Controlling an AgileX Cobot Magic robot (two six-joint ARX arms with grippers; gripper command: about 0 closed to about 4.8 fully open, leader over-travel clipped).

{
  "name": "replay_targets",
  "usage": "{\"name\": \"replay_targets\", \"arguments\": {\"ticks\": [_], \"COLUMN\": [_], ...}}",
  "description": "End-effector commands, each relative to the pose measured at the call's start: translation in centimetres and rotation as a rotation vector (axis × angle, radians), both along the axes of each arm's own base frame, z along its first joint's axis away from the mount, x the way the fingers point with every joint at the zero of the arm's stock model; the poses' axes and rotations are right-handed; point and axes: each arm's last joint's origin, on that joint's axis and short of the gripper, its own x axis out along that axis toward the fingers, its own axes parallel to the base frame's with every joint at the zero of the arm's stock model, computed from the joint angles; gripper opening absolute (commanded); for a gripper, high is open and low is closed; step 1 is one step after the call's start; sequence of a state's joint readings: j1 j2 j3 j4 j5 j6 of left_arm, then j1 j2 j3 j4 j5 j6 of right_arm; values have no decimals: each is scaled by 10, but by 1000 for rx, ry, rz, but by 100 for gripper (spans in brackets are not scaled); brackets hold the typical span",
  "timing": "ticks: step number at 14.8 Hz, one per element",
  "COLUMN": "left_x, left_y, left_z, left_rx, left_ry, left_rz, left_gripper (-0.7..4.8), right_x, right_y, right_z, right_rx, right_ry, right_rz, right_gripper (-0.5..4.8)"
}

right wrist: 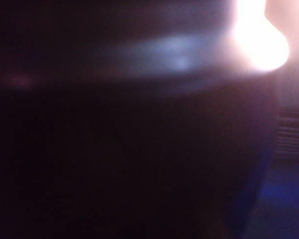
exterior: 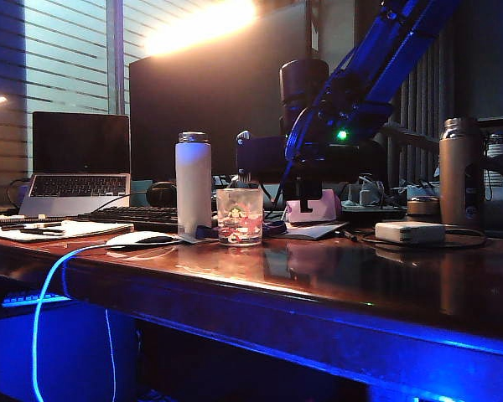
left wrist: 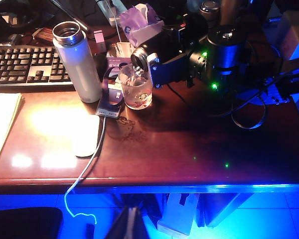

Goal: Pick up the black thermos, pour a little water from inside into the glass cup, then place the black thermos back on the table.

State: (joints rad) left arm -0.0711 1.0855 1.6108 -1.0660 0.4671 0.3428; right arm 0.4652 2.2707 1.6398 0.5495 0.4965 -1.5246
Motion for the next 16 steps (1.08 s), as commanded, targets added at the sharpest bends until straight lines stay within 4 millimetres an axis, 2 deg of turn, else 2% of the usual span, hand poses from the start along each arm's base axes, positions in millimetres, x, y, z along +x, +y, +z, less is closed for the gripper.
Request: {"name": "replay_targets", "arguments": {"ticks": [1, 7, 10, 14, 16], "left_x": [0, 0, 0, 0, 0], "left_y": [0, 0, 0, 0, 0], "left_z": [1, 1, 1, 1, 1], "left_rx": [-5, -5, -5, -5, -5], "left_ry": [-14, -14, -14, -14, -14], "left_rz": [-4, -4, -3, -3, -3], "left_gripper": [-2, -1, -2, -2, -2], "right_x": [0, 3, 3, 3, 3], "right_y": [-1, -7, -7, -7, -7], "right_z": [14, 14, 14, 13, 12], "right_rx": [39, 43, 194, 296, 427], "right_ry": [-68, -69, -76, -64, -68], "right_rz": [-14, -39, -43, -47, -53], "right_gripper": [147, 148, 148, 148, 147]}}
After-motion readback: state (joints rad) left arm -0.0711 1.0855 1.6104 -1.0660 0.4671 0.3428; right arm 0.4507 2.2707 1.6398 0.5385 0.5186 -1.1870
